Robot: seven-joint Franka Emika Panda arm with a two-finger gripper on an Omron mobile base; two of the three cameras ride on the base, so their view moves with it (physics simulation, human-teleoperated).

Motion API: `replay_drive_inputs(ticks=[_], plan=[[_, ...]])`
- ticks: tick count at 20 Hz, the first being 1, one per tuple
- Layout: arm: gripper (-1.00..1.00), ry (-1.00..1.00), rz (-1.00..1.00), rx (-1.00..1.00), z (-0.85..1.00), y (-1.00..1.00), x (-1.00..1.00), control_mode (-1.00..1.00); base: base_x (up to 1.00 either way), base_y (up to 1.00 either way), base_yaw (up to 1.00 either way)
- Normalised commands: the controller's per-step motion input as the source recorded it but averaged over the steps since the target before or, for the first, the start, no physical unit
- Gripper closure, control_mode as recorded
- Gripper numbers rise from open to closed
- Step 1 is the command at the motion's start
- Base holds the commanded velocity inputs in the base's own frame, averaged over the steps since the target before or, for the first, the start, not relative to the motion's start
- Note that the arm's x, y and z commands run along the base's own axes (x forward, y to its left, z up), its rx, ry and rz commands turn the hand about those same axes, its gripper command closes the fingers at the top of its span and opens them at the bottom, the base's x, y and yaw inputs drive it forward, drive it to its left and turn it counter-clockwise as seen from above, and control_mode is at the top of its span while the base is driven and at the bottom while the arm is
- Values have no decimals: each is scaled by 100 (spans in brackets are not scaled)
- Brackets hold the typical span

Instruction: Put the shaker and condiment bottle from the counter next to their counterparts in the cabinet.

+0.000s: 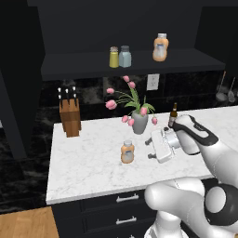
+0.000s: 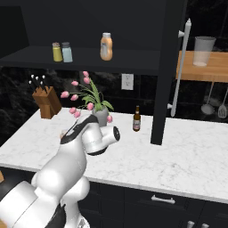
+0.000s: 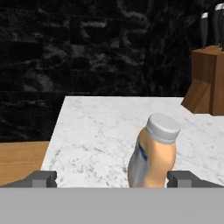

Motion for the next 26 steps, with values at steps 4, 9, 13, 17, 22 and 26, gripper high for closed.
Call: replay_drive_inputs(ticks=[4,9,13,17,22,26], plan=[[-100,0,-5,0,-2,21,18,-100,0,0,0],[-100,0,-6,0,0,16,12,-100,0,0,0],[-100,0,-3,2,-13,1,5,-100,0,0,0],[-100,0,0,4,-30,0,1,-100,0,0,0],[-100,0,0,5,-17,0,4,-100,0,0,0],[-100,1,0,7,-3,0,8,-100,0,0,0]])
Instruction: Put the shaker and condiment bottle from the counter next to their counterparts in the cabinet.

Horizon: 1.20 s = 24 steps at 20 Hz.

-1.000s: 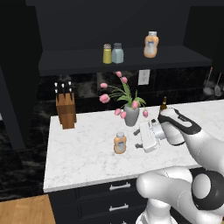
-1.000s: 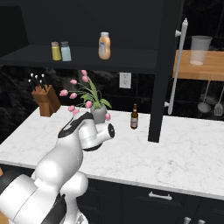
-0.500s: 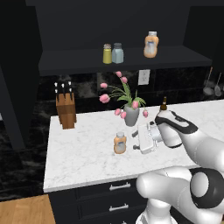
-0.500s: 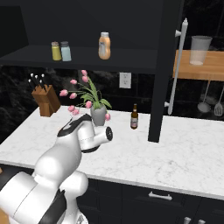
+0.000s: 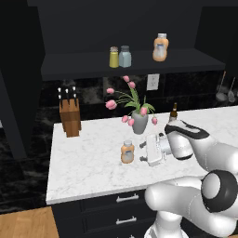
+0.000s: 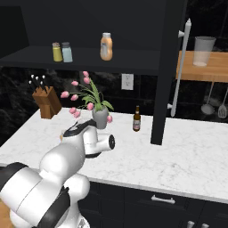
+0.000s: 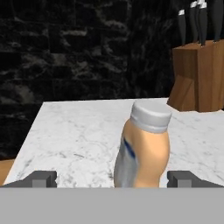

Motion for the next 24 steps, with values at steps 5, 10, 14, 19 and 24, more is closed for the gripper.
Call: replay_drive_inputs(ticks=[5,10,14,19,24], plan=[[-100,3,0,3,0,0,16,-100,0,0,0],[-100,6,0,0,0,4,25,-100,0,0,0],[-100,4,0,0,0,11,25,-100,0,0,0],[-100,2,0,0,0,3,19,-100,0,0,0],[-100,4,0,0,-3,6,11,-100,0,0,0]])
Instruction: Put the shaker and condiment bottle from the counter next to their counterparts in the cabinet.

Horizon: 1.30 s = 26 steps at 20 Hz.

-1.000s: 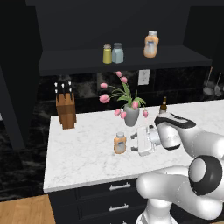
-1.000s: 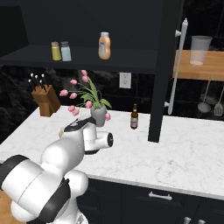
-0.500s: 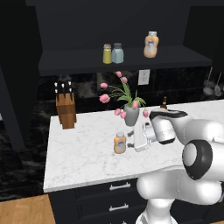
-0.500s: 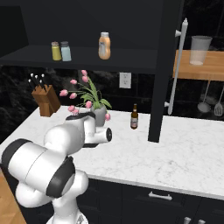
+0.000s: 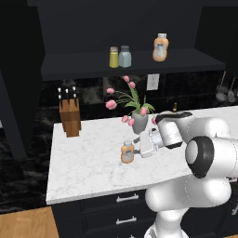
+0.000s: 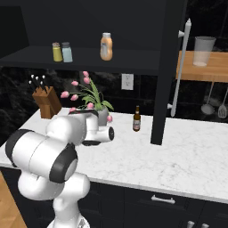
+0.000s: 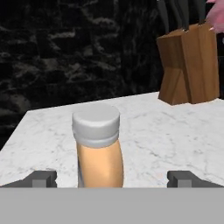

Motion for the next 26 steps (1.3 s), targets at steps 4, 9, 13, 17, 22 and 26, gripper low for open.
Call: replay_drive_inputs(ticks=[4,9,13,17,22,26], plan=[[-100,10,0,0,-13,23,0,-100,0,0,0],[-100,12,0,0,-15,31,0,-100,0,0,0],[100,14,0,0,-3,16,7,-100,0,0,0],[100,-7,-10,-4,38,0,-10,-100,0,0,0],[100,-5,-26,-3,59,-1,-34,-100,0,0,0],[100,0,-34,0,48,-2,-35,-100,0,0,0]])
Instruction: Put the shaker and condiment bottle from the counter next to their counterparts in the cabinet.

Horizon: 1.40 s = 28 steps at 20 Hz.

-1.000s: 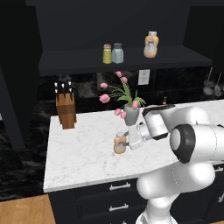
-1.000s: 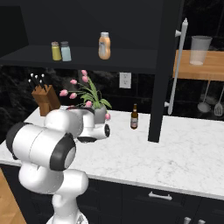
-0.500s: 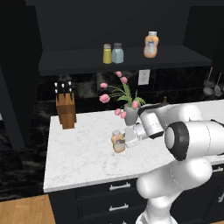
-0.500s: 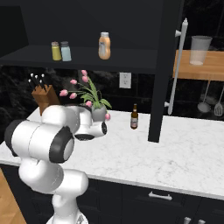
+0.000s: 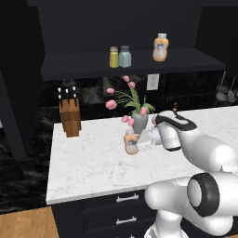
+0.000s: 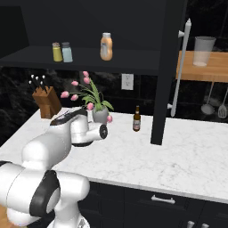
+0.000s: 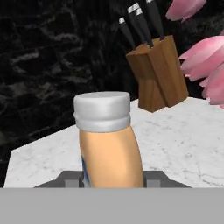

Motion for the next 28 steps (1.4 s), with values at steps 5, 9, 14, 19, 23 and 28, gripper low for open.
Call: replay_drive_inputs(ticks=[5,9,14,19,23,28], plan=[[100,0,-39,0,35,-10,-38,-100,0,0,0],[100,0,-42,0,31,-17,-36,-100,0,0,0],[100,-2,-39,0,37,-12,-39,-100,0,0,0],[100,-2,-35,0,36,-19,-54,-100,0,0,0],[100,0,-35,0,36,-21,-40,-100,0,0,0],[100,-1,-34,0,44,-26,-32,-100,0,0,0]])
